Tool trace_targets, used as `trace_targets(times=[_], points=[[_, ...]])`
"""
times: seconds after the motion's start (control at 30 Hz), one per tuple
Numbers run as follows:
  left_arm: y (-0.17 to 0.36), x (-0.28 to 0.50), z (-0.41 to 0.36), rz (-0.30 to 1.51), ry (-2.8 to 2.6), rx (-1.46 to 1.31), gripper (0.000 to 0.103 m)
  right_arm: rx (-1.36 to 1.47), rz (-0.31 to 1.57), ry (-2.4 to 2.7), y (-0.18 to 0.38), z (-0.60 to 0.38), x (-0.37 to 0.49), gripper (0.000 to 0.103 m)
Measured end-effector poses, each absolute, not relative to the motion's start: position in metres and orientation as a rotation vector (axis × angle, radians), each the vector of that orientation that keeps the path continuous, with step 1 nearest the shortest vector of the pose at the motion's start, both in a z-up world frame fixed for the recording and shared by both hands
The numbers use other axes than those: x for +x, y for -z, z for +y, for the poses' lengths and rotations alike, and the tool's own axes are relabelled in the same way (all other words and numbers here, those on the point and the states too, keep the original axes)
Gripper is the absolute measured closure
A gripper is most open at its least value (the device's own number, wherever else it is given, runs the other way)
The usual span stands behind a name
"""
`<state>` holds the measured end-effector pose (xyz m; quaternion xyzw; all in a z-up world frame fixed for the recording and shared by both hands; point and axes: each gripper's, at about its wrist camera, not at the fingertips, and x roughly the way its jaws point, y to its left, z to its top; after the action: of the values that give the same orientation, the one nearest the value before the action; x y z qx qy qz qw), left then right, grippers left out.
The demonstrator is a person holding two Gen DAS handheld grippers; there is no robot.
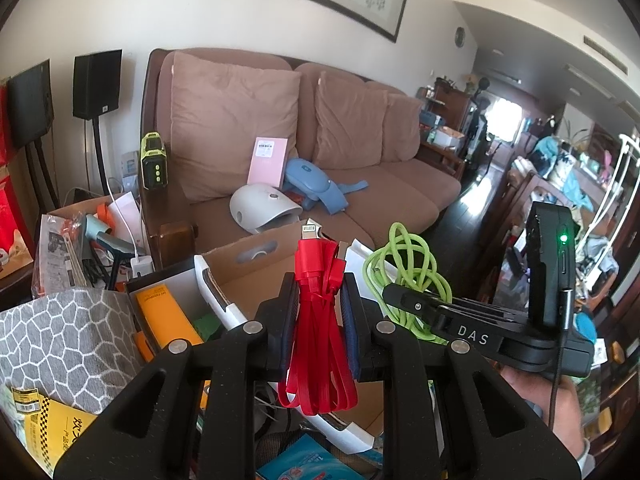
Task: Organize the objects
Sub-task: 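Lower the green rope into the cardboard box with the right tool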
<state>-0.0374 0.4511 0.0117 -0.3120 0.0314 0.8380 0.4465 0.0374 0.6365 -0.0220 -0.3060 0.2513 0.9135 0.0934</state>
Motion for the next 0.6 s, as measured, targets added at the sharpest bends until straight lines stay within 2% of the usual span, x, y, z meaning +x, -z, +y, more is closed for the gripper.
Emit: trace_targets(times=[0.6], points=[[-0.004, -0.039, 0.448, 0.086, -2.075, -0.781, 0.084, -1.021, 0.714, -2.698, 0.036, 0.628, 0.025, 0.083]])
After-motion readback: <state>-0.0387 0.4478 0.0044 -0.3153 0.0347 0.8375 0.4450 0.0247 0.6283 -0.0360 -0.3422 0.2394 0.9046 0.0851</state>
